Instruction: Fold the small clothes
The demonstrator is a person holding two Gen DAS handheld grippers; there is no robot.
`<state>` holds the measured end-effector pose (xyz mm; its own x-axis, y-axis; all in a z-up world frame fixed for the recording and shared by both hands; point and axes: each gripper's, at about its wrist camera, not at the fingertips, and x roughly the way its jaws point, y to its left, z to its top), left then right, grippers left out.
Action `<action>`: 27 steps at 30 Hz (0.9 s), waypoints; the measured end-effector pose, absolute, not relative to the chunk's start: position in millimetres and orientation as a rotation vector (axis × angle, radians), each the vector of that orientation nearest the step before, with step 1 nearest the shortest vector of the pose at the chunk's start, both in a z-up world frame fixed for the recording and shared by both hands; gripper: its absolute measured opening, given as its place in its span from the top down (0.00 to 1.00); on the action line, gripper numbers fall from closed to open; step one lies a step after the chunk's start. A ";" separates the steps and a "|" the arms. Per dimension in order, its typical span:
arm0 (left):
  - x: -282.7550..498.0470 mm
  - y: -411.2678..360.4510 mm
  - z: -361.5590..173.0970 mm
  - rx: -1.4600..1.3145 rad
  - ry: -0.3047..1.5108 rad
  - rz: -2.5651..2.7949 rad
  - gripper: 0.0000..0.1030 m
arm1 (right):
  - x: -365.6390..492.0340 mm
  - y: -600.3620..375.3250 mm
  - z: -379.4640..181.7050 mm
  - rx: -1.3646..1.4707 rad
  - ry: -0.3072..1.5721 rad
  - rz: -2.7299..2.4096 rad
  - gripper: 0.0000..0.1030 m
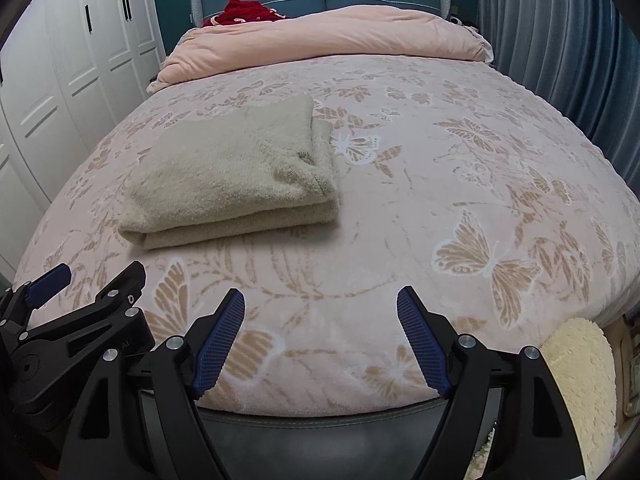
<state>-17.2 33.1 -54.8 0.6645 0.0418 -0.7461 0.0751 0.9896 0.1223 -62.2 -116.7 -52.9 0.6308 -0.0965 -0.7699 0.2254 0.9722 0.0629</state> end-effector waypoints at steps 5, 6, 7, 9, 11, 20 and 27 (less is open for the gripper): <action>-17.6 34.3 -53.6 0.145 0.839 -0.018 0.18 | -62.0 -116.7 -51.7 0.156 0.866 -0.186 0.26; -17.6 34.2 -53.1 0.146 0.837 -0.016 0.18 | -62.1 -116.4 -51.3 0.156 0.866 -0.187 0.26; -17.7 34.0 -52.7 0.147 0.836 -0.016 0.18 | -62.2 -116.0 -50.8 0.157 0.865 -0.187 0.26; -18.3 33.7 -51.9 0.147 0.835 -0.014 0.18 | -62.2 -116.3 -51.0 0.157 0.866 -0.186 0.26; -19.0 33.2 -51.0 0.148 0.834 -0.010 0.18 | -62.3 -116.4 -51.0 0.156 0.866 -0.186 0.26; -20.3 33.7 -48.7 0.148 0.830 -0.004 0.18 | -62.9 -116.6 -48.3 0.157 0.862 -0.189 0.26; -21.3 33.7 -46.2 0.149 0.823 0.007 0.18 | -62.9 -117.3 -48.7 0.157 0.861 -0.188 0.25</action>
